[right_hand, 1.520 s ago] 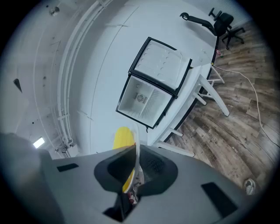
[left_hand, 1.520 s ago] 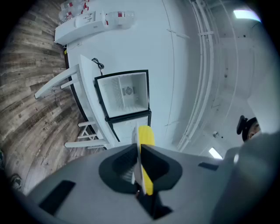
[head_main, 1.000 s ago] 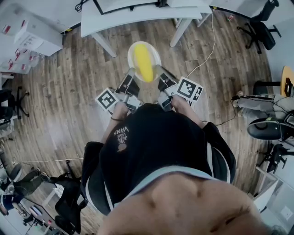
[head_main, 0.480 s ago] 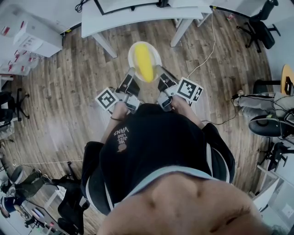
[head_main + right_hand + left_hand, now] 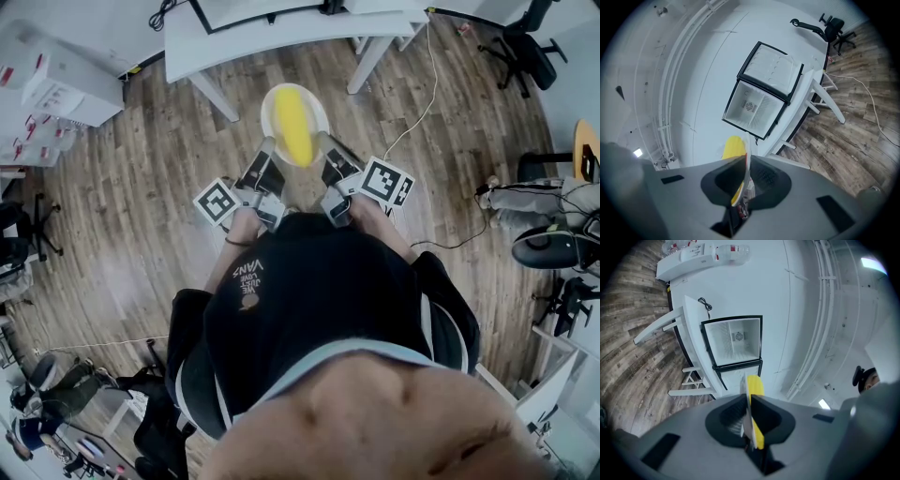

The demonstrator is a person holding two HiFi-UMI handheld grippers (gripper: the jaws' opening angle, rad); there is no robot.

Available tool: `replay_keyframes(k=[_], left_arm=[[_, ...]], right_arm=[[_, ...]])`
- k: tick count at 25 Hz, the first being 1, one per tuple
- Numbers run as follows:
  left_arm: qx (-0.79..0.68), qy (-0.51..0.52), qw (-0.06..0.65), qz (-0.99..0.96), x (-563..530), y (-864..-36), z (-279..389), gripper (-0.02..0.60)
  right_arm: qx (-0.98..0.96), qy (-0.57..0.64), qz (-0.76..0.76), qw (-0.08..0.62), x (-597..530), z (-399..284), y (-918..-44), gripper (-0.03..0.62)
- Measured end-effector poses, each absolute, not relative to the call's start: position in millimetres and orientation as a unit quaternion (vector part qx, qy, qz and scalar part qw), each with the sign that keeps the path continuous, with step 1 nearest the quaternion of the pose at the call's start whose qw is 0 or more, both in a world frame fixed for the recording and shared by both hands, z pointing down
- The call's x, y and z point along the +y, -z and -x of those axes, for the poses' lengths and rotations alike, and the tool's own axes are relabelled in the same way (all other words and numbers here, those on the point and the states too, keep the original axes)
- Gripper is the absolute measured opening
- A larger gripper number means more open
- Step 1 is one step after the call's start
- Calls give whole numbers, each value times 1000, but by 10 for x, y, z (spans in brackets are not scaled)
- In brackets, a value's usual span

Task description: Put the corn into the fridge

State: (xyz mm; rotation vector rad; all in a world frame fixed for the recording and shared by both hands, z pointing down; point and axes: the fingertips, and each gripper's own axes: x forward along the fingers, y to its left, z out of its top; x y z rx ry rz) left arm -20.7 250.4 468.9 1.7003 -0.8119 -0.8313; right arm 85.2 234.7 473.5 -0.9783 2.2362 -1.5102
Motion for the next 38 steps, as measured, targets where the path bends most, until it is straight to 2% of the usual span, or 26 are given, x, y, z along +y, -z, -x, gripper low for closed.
replay_keyframes(k=[38], left_arm=[[-368, 372, 507, -684, 993, -4654, 150, 37]], right_arm=[[787, 530, 297, 108, 728, -885, -4694, 28]])
